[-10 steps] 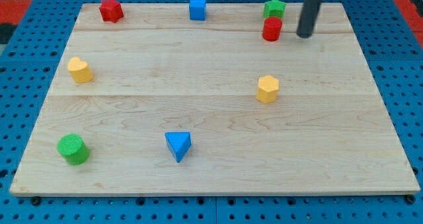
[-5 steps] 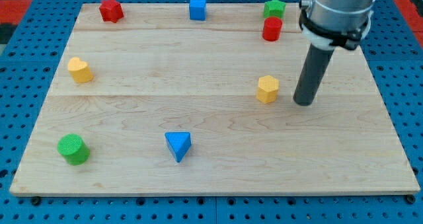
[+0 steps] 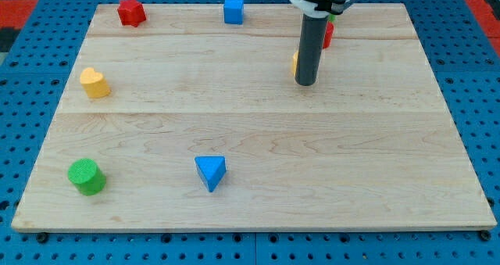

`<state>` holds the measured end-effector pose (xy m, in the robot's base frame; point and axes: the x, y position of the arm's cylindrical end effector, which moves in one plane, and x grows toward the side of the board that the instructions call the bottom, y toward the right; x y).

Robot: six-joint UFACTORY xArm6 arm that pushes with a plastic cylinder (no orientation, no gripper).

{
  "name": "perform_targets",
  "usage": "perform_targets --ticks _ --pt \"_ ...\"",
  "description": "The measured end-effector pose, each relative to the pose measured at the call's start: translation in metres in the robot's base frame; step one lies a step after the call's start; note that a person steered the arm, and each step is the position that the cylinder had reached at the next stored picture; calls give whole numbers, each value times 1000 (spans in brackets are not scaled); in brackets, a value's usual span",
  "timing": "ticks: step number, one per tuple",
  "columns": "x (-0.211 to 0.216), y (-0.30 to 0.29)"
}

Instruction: Move the yellow hexagon to the bottom left side of the red circle

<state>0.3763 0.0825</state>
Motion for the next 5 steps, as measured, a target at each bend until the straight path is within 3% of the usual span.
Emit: perform_targets --ticks 3,5 --pt "-10 -44" --pt "-45 -42"
